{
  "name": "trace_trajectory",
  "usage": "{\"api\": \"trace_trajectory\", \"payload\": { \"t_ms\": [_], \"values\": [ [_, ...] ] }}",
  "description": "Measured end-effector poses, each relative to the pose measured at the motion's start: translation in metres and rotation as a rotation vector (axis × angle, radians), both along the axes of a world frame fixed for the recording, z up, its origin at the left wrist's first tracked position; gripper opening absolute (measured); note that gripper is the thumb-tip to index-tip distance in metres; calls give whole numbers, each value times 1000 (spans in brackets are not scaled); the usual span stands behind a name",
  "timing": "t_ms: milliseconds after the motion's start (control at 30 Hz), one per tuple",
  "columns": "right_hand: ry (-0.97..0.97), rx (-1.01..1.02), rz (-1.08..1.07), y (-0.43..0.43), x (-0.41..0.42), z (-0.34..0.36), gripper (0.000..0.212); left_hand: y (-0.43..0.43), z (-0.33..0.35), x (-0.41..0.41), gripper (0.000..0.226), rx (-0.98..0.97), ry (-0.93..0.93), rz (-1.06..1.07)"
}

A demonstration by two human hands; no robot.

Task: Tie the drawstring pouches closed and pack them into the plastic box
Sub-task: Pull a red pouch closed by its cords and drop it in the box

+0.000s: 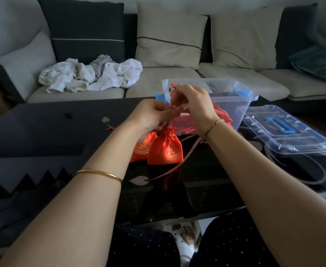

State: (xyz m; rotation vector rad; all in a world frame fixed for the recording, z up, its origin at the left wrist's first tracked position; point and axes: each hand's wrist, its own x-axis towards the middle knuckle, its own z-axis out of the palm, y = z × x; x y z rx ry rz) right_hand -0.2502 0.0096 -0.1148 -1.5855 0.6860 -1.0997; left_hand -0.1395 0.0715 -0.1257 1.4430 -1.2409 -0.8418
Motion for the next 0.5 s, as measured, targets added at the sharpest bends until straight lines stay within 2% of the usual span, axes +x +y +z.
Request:
{"api": "trace_trajectory", "payload": {
  "t_ms": [100, 167, 200, 267, 367, 500],
  "values": [
    [-147, 270, 3, -6, -3, 1, 42, 0, -1, 2, 20, 27, 2, 11],
    [-228, 430, -19, -11, -10, 2, 40, 0, -1, 2, 16, 47, 69, 4],
    [-210, 439, -44, -13, -14, 1, 36, 0, -1, 1, 14, 50, 117, 5],
    [-58, 384, -68, -13, -17, -5, 24, 0, 1, 0, 12, 46, 189, 17],
    [194, 410, 91, -8, -14, -12, 11, -1, 2, 0, 13, 44, 240, 23],
    [206, 396, 209, -7, -14, -13, 9, -2, 1, 0, 9, 57, 265, 28]
  ]
}}
